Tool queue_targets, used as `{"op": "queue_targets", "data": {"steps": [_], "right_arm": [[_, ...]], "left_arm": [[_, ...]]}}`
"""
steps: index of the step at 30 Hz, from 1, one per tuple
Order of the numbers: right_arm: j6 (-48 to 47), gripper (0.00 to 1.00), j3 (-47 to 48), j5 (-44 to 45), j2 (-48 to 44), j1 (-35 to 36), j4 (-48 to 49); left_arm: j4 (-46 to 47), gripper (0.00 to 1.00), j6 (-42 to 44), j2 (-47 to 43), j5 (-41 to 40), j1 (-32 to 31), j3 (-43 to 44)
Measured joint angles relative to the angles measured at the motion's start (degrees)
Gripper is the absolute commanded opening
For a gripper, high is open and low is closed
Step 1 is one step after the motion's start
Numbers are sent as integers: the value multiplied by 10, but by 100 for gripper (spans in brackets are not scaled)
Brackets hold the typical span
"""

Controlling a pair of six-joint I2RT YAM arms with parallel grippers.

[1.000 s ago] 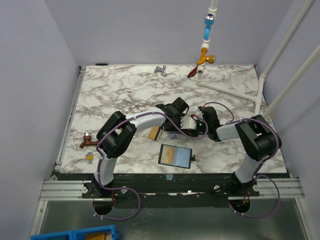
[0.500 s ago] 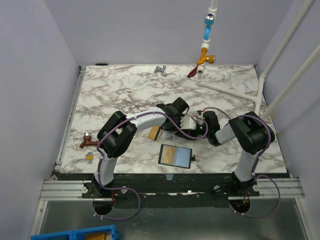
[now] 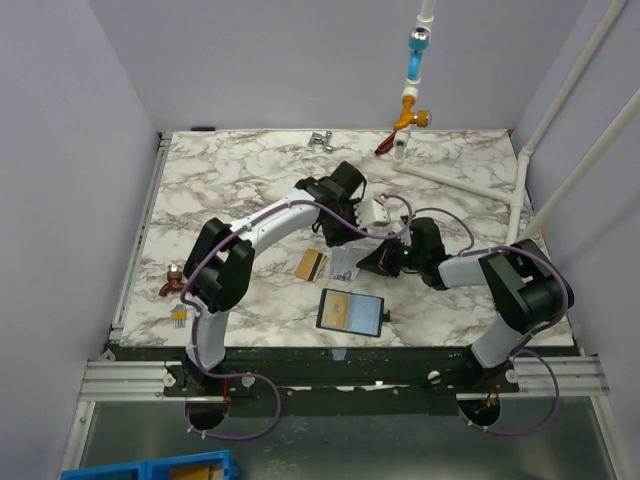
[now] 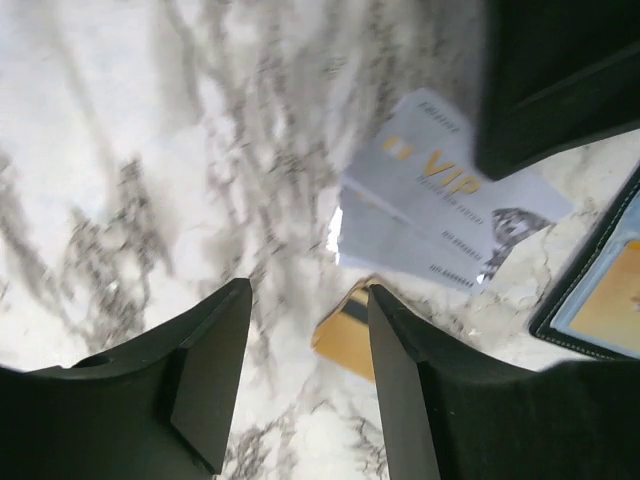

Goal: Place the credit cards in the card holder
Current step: Pick up the credit card from the center of the board.

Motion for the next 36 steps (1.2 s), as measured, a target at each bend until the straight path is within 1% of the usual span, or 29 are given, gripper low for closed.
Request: {"op": "queue_targets", "data": {"steps": [4,5,7,8,9,14,18,23,24,25,27,29,32,36], "right_arm": [[-17,1,0,9,-30,0,-27],[-21,1,0,9,-33,0,-31],[-28,1,0,10,-40,0,-40],[-32,1,0,10,-43,0,-45],[-36,1,0,10,-46,0,-51],[-59,1,0,9,-65,0,-74],[-77,1,0,1,-86,0,-86],[-87,1,-2,-25,-104,0,-88],[-87,1,-6,-34,-115,0,-85],[-87,1,-10,-41,-126,0,-83],[-87,1,-19,-53,-151,0,-80],[-87,1,-24,-64,-174,0,-79],[-86,1,-26,-81,-203,0,-74],[-79,1,-26,-105,-217,0,-55]], "left_arm": [[-24,59,-54,-28,5,40,40],[-24,62,-70,-37,7,49,41],[-27,73,-92,-53,16,60,38],[-27,82,-107,-65,20,66,33],[-26,98,-119,-75,24,70,26],[-11,99,-163,-110,44,73,-30],[-13,99,-185,-111,78,73,-52],[3,99,-222,-111,167,84,-80],[10,98,-235,-111,192,90,-90],[19,94,-246,-111,215,99,-98],[37,82,-278,-112,261,121,-116],[49,75,-303,-112,295,139,-123],[72,74,-336,-115,337,158,-125],[102,75,-371,-133,389,157,-141]]}}
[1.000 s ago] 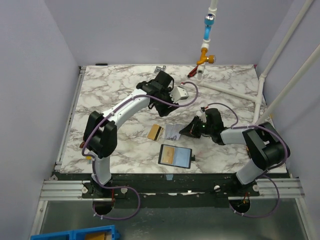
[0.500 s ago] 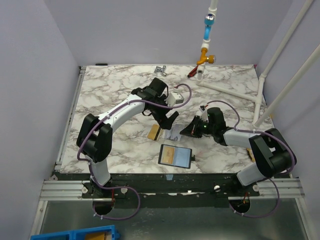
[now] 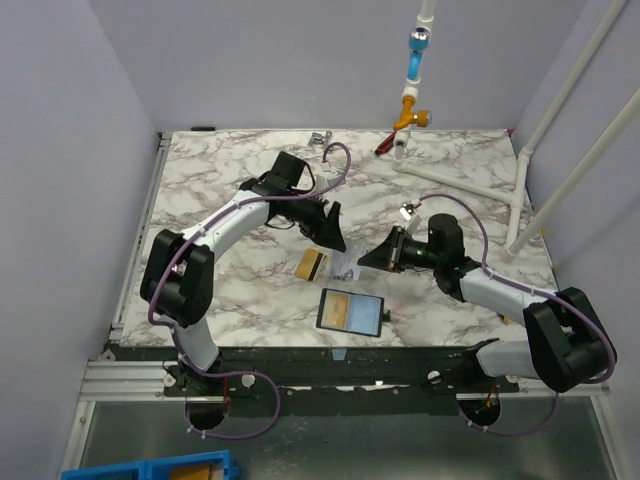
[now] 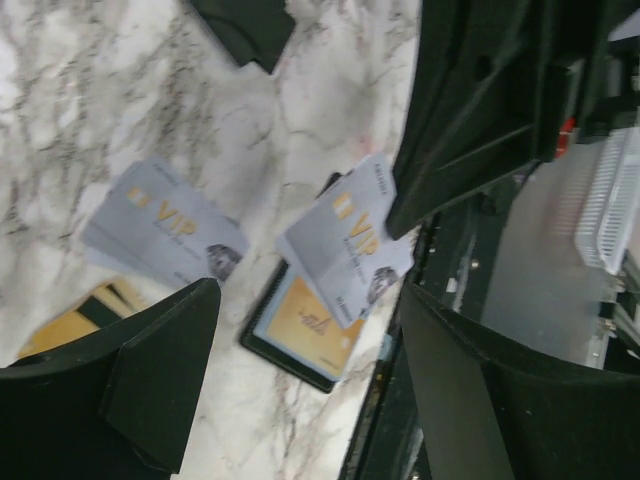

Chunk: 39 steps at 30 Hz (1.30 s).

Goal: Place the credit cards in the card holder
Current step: Pick up the credit card from the center of the board.

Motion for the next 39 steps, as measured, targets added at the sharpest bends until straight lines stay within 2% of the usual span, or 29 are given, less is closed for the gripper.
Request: {"op": "queue_targets", "data": {"steps": [7,16,18,19,21,26,31,39], "right_arm": [[24,1,0,-23,-7,0,39],[30,1,0,-23,-20,0,54],[33,1,0,-23,-17,0,57],[33,1,1,-24,-14,0,61],[36,1,4,-25,-6,0,66],[37,6,15,-32,6,0,66],[40,21,26,-39,7,0,69],[89,29,25,-60,22,0,143]], "left_arm": [[44,73,-66,-12,104,-2,-36],[69,61,-99,-12,145,-2,-59],[74,53,-105,-12,154,-2,-60],[76,43,-106,-12,157,-2,-60],[81,28,-115,-12,168,-2,-60],[96,17,-125,-11,188,3,-63],[101,15,-133,-11,209,2,-63],[108,15,-147,-11,244,0,-63]]}}
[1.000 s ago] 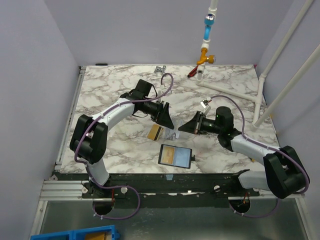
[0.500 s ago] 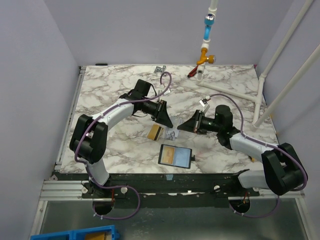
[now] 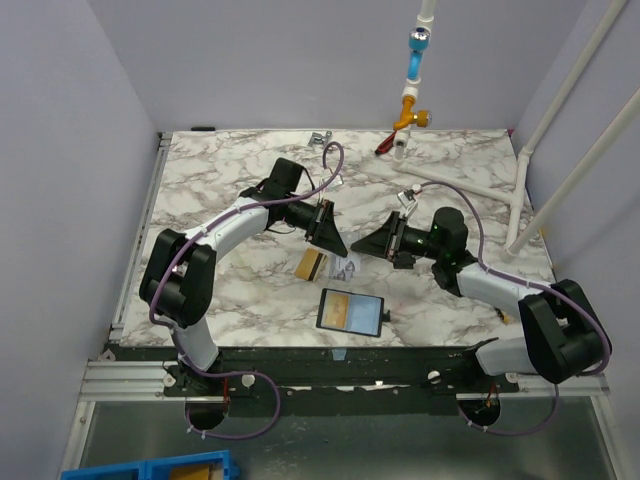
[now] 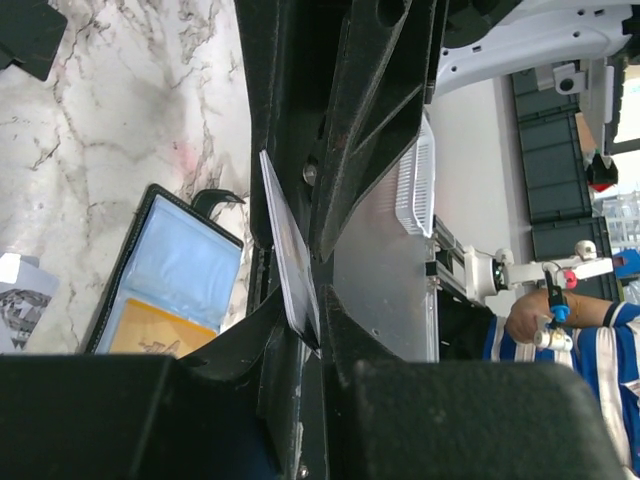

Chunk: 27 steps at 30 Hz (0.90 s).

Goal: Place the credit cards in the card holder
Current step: Pick up the credit card from the center of the board.

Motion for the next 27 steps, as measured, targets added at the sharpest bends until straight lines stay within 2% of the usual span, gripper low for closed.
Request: {"op": "queue_targets", "data": {"steps": [4,9,14,17,18,27], "right_arm": [[39,29,-13,-11,13,0,69],[66,28,-31,-20,17,0,109],[83,14,-34,-24,17,0,134],[81,2,-34,-26,16,0,128],[76,1,-34,-25,13,0,119],[4,1,-23,16,-21,3,10]], "left_arm": [[11,15,-9,0,18,0,0],[25,14,-17,0,38,0,0],[31,10,-23,0,46,3,0],[36,3,-29,0,46,6,0],[38,0,-33,0,45,9,0],[51,0,-53,12,15,12,-7]]}}
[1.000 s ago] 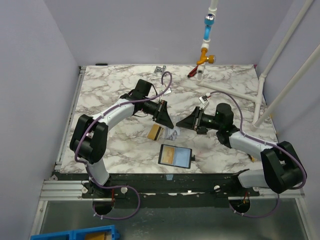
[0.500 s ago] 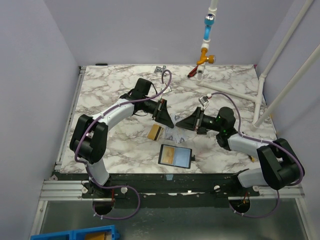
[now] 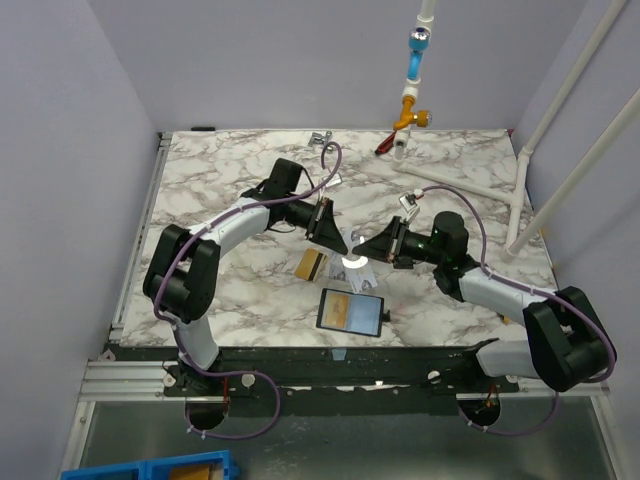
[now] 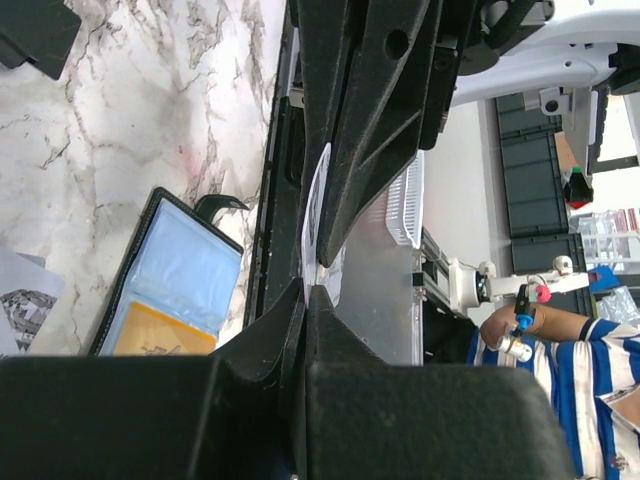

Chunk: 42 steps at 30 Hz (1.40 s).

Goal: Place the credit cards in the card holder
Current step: Pick up the credit card from the center of the board.

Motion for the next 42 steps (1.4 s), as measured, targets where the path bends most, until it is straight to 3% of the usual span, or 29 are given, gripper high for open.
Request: {"op": "queue_targets", "data": {"steps": [9,19,28,42], "right_arm": [[-29,1,22,17,22,3,-50],[-6,1,49,5,116,2,-2],[32,14,42,7,187,-7,43],[-10,16,75,3,318,-5,66]], "left_arm": [[7,0,-23,28,-5,10,0],[14,0,-41,68,-7,33,9],[11,0,-54,127,-22,38,31],[-21,0,0,156,-84,66,135]]}}
